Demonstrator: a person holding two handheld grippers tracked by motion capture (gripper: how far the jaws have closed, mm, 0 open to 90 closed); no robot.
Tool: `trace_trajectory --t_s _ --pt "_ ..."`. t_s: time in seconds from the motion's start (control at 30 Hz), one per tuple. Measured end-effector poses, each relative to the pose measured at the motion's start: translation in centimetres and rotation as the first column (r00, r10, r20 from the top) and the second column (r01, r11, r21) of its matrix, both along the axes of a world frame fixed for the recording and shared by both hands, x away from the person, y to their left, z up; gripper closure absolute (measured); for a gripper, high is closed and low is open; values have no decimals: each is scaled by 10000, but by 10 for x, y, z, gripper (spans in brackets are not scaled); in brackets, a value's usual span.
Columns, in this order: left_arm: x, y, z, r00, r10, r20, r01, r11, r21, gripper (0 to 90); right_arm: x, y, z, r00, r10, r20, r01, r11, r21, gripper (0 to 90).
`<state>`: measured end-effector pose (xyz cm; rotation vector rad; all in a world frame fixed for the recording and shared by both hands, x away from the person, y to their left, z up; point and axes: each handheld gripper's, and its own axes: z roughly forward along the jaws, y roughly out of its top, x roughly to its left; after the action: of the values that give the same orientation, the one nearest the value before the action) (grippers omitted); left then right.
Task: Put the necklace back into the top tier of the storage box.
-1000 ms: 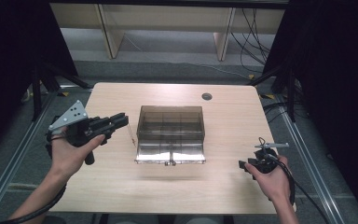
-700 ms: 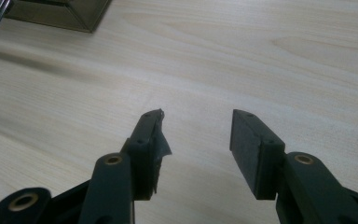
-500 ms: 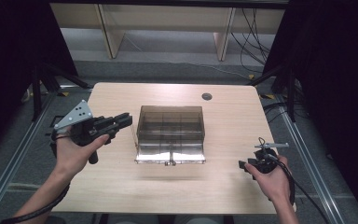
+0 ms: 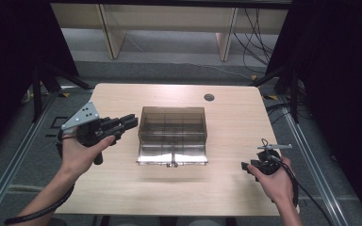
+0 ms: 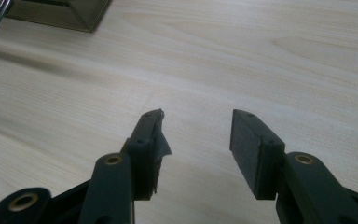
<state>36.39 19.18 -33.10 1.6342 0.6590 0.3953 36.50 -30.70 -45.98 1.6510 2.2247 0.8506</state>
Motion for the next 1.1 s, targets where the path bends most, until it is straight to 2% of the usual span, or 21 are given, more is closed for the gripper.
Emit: trace_trajectory --t_s 0.1,0.13,0.2,0.87,0.9,1.1 --pt "0 -1 -1 10000 -50 -11 50 10000 81 798 0 -1 0 9999 -99 32 100 9992 -380 544" --pt "0 -2 -2 10000 -66 0 66 9999 102 798 0 0 0 10000 -6 51 6 10000 -76 544" --pt "0 -3 -3 9999 -104 -20 104 9999 120 798 0 0 0 10000 28 16 -28 10000 13 544" --pt "1 -11 -13 9993 -209 -319 219 9993 312 798 0 0 0 10000 11 2 -11 10000 29 544" --pt "1 -12 -13 9992 -207 -335 217 9993 298 798 1 1 -2 9999 -12 105 11 9999 148 544" --pt "2 -13 -15 9990 -248 -369 261 9990 361 798 0 0 0 10000 0 -2 0 10000 35 544"
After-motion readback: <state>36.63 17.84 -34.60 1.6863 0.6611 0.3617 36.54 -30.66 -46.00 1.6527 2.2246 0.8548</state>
